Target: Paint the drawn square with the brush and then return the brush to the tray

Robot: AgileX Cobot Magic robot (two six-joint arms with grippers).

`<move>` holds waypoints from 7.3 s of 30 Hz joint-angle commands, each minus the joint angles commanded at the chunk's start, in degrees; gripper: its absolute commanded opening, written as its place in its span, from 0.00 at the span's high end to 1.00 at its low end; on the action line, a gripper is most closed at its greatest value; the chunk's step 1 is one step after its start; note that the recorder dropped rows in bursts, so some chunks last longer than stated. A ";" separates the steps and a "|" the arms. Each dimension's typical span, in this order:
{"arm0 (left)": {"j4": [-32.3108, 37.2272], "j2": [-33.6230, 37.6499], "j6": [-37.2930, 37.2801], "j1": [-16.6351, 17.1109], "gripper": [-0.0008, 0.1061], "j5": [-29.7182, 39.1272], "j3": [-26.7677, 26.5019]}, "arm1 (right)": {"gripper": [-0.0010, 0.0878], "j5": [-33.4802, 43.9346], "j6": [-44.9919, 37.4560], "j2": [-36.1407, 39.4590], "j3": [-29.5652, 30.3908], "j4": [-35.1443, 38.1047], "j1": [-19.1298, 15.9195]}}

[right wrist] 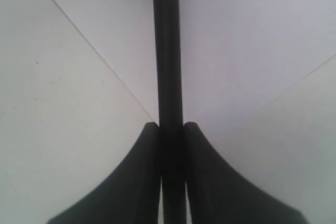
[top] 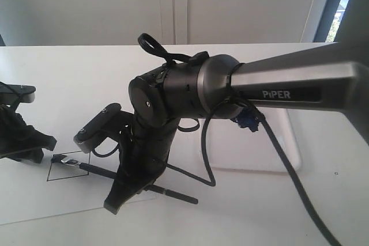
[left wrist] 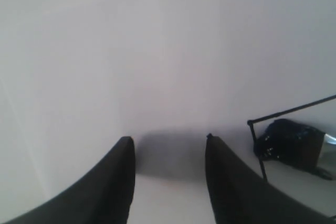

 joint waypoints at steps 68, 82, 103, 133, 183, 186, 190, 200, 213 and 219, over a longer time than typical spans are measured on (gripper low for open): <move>-0.11 3.18 0.00 0.00 0.54 0.63 0.00 | 0.99 -0.72 -3.15 -1.35 -0.13 0.52 0.47; -0.11 3.18 0.00 0.00 0.54 0.63 0.00 | 0.99 -1.68 -1.19 0.67 -0.38 -3.11 0.47; -0.11 3.18 0.00 0.00 0.54 0.63 0.00 | 0.99 0.27 -0.50 0.67 -0.90 -6.20 0.47; -0.11 3.18 0.00 0.00 0.54 0.63 0.00 | 0.99 2.48 -5.78 0.67 -0.90 -7.92 0.47; -0.23 3.18 0.00 0.00 0.54 0.74 0.00 | 0.99 -0.76 -5.11 0.67 -0.99 -10.21 0.47; -0.23 3.18 0.00 0.00 0.54 0.74 0.00 | 0.99 -0.27 -5.10 0.67 -0.99 -10.21 0.47; -0.23 3.18 0.00 0.00 0.54 0.74 0.00 | 0.99 0.87 -5.32 0.67 -0.99 -10.21 0.47; -0.23 3.18 0.00 0.00 0.54 0.74 0.00 | 0.99 2.85 -8.12 0.67 -0.99 -10.21 0.47; -0.23 3.18 0.00 0.00 0.54 0.85 0.00 | 0.99 3.89 -11.27 0.67 -0.99 -6.74 0.57; -0.23 3.18 0.00 0.00 0.54 0.85 0.00 | 0.99 3.82 -12.74 0.67 -0.99 -6.58 1.72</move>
